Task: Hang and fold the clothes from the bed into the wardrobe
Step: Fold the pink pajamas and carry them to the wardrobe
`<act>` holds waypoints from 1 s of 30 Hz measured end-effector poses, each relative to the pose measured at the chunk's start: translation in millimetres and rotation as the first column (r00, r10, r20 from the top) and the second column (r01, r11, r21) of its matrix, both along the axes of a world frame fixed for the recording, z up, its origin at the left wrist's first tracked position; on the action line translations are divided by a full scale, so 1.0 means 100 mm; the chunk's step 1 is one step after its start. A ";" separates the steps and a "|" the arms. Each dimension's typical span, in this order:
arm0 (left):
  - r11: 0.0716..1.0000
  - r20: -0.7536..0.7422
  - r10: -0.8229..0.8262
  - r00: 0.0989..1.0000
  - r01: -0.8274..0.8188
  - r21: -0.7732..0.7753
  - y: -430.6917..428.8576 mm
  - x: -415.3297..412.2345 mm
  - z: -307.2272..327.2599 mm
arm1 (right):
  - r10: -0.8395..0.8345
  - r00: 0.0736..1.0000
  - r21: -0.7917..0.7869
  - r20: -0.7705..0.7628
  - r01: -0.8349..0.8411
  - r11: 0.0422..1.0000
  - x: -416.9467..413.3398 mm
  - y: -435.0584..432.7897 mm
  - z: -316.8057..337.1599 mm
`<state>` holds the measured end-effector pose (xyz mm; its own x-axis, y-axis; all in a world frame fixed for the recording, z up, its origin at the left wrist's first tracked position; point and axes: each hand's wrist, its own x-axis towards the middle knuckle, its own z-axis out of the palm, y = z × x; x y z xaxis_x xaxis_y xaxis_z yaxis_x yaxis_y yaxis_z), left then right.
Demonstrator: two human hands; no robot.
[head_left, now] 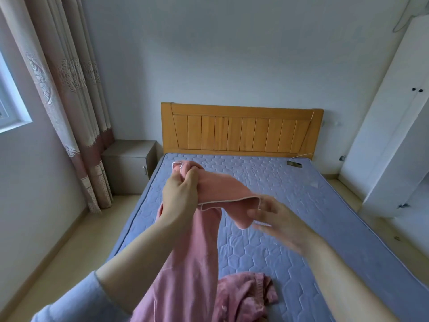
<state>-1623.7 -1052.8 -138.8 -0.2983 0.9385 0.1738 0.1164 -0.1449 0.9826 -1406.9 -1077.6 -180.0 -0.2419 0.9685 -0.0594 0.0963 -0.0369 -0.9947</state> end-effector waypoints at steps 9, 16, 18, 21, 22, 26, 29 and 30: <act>0.999 -0.070 -0.003 0.998 0.007 0.054 -0.07 -0.14 0.20 | -0.178 0.983 0.331 -0.046 0.183 0.926 -0.29 0.12 -0.03; 0.979 -0.080 -0.169 0.982 0.158 -0.131 -0.02 -0.30 0.06 | -0.365 0.930 0.525 -0.040 0.331 0.784 -0.44 0.34 0.49; 0.970 -0.294 -0.219 0.930 0.174 -0.172 0.00 -0.38 -0.03 | -0.389 0.917 0.658 0.084 0.242 0.713 -0.48 0.41 0.69; 0.986 -0.572 -0.165 0.804 0.156 -0.065 0.03 -0.52 -0.11 | -0.334 0.914 0.689 0.230 0.090 0.719 -0.49 0.51 0.89; 0.982 -0.572 -0.174 0.802 0.186 -0.039 0.02 -0.55 -0.10 | -0.283 0.921 0.666 0.268 0.035 0.745 -0.49 0.53 0.95; 0.947 -0.356 -0.298 0.886 0.321 0.005 0.08 -0.60 -0.01 | -0.067 0.942 0.538 0.328 -0.128 0.833 -0.47 0.56 1.19; 0.854 -0.158 -0.511 0.845 0.520 0.020 0.15 -0.58 0.04 | -0.005 0.966 0.520 0.258 -0.134 0.844 -0.46 0.55 1.31; 0.793 -0.065 -0.608 0.791 0.609 0.000 0.17 -0.55 0.05 | 0.000 0.972 0.520 0.234 -0.126 0.845 -0.45 0.55 1.32</act>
